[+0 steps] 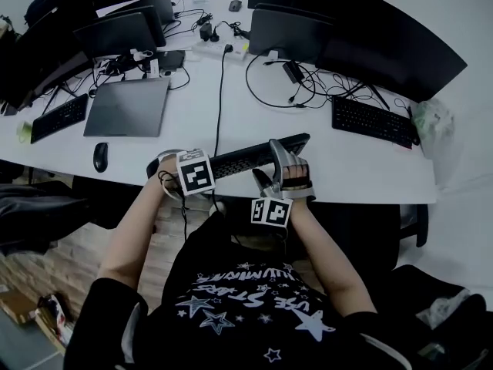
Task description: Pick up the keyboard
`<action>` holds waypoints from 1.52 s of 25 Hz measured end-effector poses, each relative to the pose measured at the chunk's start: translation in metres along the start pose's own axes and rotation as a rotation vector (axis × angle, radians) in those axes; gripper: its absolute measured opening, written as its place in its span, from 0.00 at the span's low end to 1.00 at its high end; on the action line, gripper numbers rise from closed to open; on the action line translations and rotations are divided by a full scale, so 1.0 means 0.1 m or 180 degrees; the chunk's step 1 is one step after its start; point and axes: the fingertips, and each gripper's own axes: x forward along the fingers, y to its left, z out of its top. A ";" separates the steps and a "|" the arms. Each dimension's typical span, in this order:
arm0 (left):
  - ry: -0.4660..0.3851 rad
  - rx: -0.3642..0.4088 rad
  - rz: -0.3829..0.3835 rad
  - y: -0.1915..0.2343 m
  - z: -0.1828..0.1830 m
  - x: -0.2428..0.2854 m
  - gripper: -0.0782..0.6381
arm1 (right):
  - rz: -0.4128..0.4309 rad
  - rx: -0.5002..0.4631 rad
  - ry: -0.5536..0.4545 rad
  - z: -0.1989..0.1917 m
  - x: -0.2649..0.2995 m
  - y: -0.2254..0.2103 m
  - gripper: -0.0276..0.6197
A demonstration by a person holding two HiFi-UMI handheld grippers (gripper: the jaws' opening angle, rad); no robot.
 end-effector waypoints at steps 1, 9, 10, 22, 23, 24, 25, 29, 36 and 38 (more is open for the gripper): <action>-0.0091 -0.0123 -0.0003 -0.07 0.01 -0.03 0.24 | -0.0062 0.0103 -0.0042 0.01 -0.09 -0.06 0.93; -0.1002 -0.1259 0.0293 -0.53 0.22 -0.34 0.24 | -0.0158 0.1972 -0.0568 0.06 -0.75 -0.63 0.93; -0.1139 -0.1415 0.0301 -0.60 0.25 -0.38 0.24 | -0.0158 0.2200 -0.0636 0.05 -0.81 -0.70 0.93; -0.2559 -0.2539 0.0429 -1.22 0.21 -0.87 0.24 | 0.0043 0.3794 -0.1007 -0.07 -1.02 -0.77 0.63; -0.2615 -0.2601 0.0478 -1.28 0.15 -0.90 0.24 | 0.0027 0.3801 -0.0961 -0.06 -1.02 -0.73 0.54; -0.2666 -0.2665 0.0532 -1.35 0.08 -0.92 0.24 | 0.0034 0.3813 -0.0924 -0.05 -1.03 -0.69 0.49; -0.2714 -0.2734 0.0588 -1.44 0.00 -0.94 0.24 | 0.0070 0.3835 -0.0901 -0.01 -1.05 -0.64 0.43; -0.2817 -0.3024 0.0795 -1.88 -0.40 -0.98 0.24 | 0.0213 0.3850 -0.0865 0.23 -1.21 -0.44 0.08; -0.2826 -0.3610 0.1199 -2.91 -1.21 -1.02 0.24 | 0.0600 0.3591 -0.0973 1.07 -1.78 -0.01 0.05; -0.2873 -0.3746 0.1293 -3.21 -1.36 -1.06 0.24 | 0.0697 0.3495 -0.1067 1.32 -2.01 0.09 0.05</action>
